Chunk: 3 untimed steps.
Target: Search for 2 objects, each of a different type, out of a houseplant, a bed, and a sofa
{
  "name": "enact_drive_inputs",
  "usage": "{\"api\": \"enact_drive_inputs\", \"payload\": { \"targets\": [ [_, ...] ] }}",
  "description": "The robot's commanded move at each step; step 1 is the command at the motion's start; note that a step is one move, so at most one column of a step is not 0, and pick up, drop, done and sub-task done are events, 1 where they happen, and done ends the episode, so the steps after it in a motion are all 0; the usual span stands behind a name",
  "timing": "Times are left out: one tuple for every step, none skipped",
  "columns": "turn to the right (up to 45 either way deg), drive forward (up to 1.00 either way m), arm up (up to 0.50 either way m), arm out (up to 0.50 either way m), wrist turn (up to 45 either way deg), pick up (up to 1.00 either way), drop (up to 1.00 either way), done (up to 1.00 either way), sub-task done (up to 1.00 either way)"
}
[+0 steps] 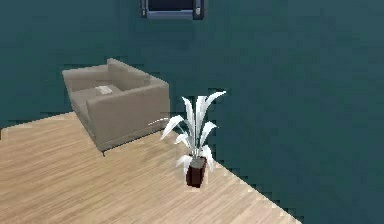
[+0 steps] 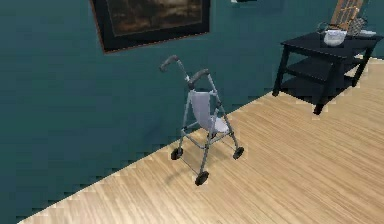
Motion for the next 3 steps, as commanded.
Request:
{"api": "enact_drive_inputs", "payload": {
  "targets": [
    [0.0, 0.35, 0.00, 0.00, 0.0, 0.00, 0.00, 0.00, 0.00],
    [0.0, 0.00, 0.00, 0.00, 0.0, 0.00, 0.00, 0.00, 1.00],
    [-45.0, 0.00, 0.00, 0.00, 0.0, 0.00, 0.00, 0.00, 0.00]
  ]
}}
